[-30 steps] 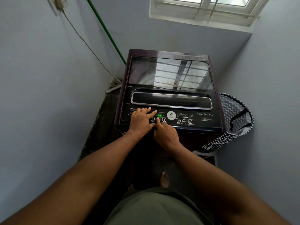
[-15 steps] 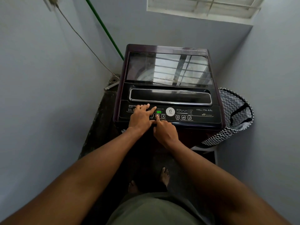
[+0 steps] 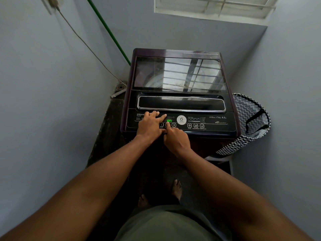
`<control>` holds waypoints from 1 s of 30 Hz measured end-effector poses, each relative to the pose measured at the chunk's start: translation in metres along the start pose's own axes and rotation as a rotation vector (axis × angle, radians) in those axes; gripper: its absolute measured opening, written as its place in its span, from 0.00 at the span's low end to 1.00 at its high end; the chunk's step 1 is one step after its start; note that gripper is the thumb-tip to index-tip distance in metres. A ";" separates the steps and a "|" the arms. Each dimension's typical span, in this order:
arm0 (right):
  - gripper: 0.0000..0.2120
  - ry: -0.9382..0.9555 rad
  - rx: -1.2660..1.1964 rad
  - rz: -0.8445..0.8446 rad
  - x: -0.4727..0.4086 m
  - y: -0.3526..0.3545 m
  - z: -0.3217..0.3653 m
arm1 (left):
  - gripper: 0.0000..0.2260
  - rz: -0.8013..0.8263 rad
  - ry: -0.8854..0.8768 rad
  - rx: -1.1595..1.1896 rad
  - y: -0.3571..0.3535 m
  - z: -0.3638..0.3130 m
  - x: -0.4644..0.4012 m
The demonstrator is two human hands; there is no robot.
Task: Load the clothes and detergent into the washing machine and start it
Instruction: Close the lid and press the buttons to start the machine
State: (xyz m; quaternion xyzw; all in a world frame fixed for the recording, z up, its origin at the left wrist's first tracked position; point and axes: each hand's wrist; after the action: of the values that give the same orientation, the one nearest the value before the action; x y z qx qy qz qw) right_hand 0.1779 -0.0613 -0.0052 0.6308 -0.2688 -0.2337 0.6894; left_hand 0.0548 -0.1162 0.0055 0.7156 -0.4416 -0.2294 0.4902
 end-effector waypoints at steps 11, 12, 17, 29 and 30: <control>0.28 0.009 0.025 0.009 0.003 0.003 -0.005 | 0.31 0.001 0.013 -0.013 0.001 -0.003 -0.002; 0.28 0.011 0.030 0.017 0.005 0.003 -0.006 | 0.31 -0.003 0.012 -0.015 0.001 -0.003 -0.002; 0.30 0.022 0.040 0.067 0.006 0.004 -0.009 | 0.31 -0.014 0.016 -0.006 0.000 -0.002 -0.002; 0.14 0.165 0.134 0.250 -0.013 0.043 0.003 | 0.25 -0.015 0.032 0.016 -0.001 -0.002 -0.002; 0.15 0.157 0.126 0.258 -0.011 0.042 0.003 | 0.25 -0.015 0.029 0.016 -0.001 -0.002 -0.002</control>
State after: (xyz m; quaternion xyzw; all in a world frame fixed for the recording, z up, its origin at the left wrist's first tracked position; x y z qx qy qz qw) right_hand 0.1665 -0.0521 0.0363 0.6494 -0.3069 -0.0759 0.6916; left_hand 0.0554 -0.1136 0.0054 0.7260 -0.4311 -0.2191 0.4889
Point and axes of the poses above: each hand's wrist, its own x-axis away from the middle knuckle, its own y-axis out of the back of the hand, z = x × y, and after that the axes turned 13 degrees about x, right-handed
